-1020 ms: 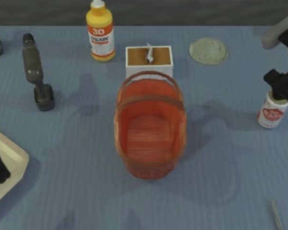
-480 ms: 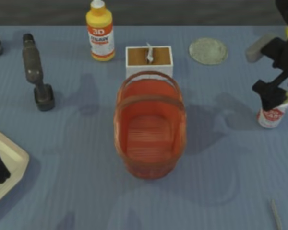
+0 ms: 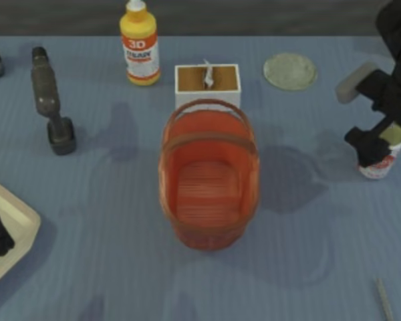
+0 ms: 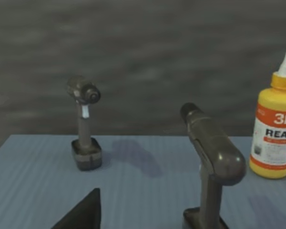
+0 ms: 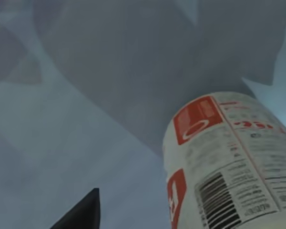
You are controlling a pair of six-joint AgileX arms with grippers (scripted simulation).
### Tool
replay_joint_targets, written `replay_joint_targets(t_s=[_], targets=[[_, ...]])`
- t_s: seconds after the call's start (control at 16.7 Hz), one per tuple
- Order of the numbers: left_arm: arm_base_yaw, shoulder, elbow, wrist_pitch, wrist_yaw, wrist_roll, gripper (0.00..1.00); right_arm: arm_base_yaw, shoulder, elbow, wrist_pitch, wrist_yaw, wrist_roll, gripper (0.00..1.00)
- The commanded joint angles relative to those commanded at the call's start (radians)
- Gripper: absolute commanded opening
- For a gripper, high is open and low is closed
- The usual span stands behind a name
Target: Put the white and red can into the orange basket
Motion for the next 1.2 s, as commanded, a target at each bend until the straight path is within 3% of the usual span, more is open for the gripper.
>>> replay_joint_targets(t_s=[0.36,1.14,1.2], targets=[[0.000,0.000,0.000,0.000,0.000,0.000,1.00,0.001,0.016,-0.031,0.046,0.000,0.001,1.00],[0.000,0.000,0.000,0.000,0.000,0.000,1.00,0.001,0.016,-0.031,0.046,0.000,0.001,0.02],[0.000,0.000,0.000,0.000,0.000,0.000,1.00,0.001,0.016,-0.031,0.046,0.000,0.001,0.00]])
